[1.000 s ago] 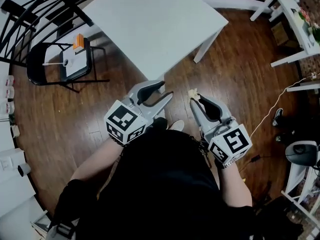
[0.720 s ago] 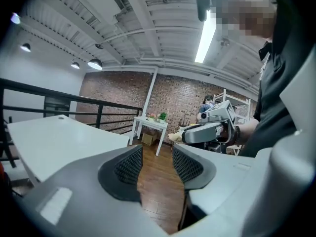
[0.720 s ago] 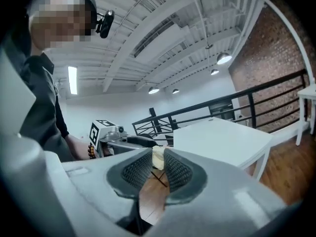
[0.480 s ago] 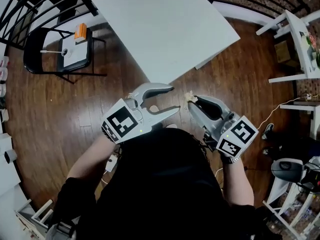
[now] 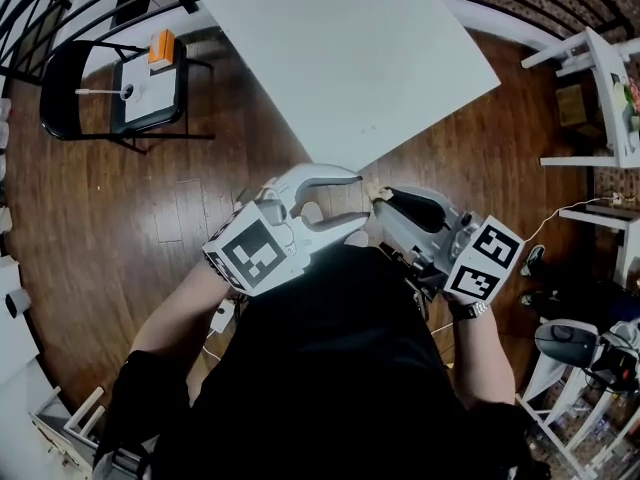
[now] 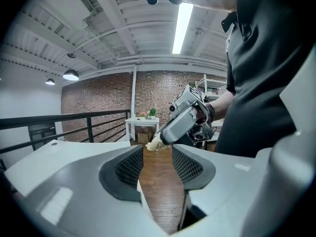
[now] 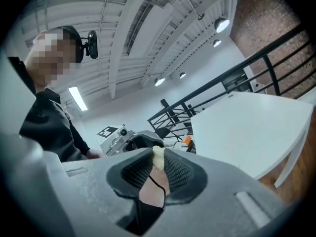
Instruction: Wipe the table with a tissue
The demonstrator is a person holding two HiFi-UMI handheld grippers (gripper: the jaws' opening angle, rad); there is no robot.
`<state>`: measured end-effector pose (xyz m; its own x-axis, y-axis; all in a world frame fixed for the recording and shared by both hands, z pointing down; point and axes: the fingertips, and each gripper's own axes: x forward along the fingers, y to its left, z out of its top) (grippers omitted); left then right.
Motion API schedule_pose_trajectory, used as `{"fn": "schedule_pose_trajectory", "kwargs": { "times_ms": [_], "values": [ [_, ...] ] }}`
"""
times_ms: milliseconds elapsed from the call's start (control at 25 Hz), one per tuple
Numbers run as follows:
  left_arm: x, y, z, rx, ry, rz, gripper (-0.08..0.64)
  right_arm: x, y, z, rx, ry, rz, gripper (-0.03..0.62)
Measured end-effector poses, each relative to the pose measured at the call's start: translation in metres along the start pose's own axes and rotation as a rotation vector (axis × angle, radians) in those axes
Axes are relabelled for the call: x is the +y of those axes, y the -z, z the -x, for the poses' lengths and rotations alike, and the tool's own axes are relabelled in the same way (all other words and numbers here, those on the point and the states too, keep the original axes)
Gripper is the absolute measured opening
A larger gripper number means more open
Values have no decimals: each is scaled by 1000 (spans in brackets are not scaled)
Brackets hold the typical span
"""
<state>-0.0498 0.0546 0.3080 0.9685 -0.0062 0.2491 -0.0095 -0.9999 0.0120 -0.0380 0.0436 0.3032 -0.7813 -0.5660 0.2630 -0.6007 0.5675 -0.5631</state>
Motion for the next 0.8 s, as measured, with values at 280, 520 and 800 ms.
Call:
{"fn": "schedule_pose_trajectory", "kwargs": {
  "times_ms": [280,520,800],
  "values": [
    [1,7,8,28,-24,-53,187,5,3,-18,60,-75,-38,58],
    [3,16,1,55,-60,-85,157,-1,6,-23,100,-138,-67,60],
    [0,24,-8,114,-88,-100,132,-7,14,-22,129,-229,-116,60]
  ]
}}
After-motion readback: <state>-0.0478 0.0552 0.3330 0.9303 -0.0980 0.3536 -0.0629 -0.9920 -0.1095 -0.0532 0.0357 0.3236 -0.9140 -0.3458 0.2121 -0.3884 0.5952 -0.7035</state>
